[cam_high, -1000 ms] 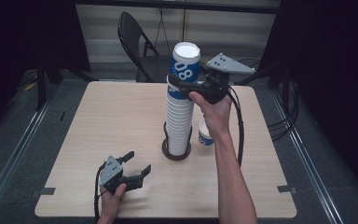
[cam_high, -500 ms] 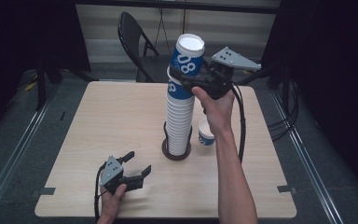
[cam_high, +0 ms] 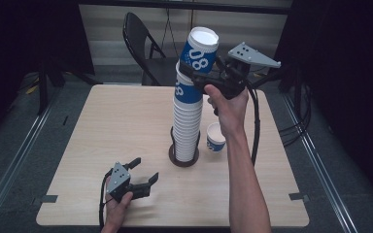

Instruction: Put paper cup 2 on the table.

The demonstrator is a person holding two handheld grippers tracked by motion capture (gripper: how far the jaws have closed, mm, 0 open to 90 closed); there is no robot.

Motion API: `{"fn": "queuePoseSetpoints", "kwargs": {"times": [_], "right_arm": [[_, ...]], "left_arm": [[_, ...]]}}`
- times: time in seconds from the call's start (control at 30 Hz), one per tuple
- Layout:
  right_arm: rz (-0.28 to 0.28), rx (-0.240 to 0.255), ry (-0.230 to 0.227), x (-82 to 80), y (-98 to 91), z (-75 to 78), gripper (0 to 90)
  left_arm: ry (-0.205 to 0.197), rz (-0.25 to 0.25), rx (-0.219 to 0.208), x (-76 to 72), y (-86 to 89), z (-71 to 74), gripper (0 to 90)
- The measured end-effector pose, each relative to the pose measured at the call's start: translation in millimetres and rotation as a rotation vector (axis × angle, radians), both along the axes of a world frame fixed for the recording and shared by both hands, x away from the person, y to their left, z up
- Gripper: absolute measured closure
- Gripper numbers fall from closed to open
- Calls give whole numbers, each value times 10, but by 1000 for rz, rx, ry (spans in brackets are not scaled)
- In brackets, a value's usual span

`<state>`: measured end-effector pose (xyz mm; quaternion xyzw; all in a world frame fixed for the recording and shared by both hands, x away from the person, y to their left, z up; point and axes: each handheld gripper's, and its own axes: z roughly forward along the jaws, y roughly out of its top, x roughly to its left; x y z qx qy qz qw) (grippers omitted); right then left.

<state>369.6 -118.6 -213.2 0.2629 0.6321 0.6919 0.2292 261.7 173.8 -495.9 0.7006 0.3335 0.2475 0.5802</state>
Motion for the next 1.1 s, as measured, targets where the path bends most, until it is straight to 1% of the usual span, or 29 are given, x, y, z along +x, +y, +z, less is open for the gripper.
{"fn": "queuePoseSetpoints", "kwargs": {"times": [0.07,0.17,0.27,0.43,0.57,0.73,0.87,0.97,1.1], "right_arm": [[-4,6,3,-11,-14,5,207],[-12,13,-7,-29,-49,27,208],[-20,12,-6,-44,-82,46,207],[-38,25,5,-70,-173,50,207],[-58,38,25,-75,-257,37,207],[-74,48,31,-87,-354,28,209],[-85,52,40,-110,-417,10,210],[-91,54,36,-135,-461,-12,211],[-100,50,52,-166,-521,-57,212]], "left_arm": [[0,2,1,-2,-4,0,168],[-1,4,5,-4,-8,1,168],[-1,5,6,-4,-7,1,168],[2,3,9,3,-12,2,168],[-1,2,12,-3,-16,2,169],[-2,3,16,-3,-17,2,168],[0,16,17,-1,-17,3,168],[1,16,12,1,-12,3,163],[7,32,0,3,-2,2,158]]}}
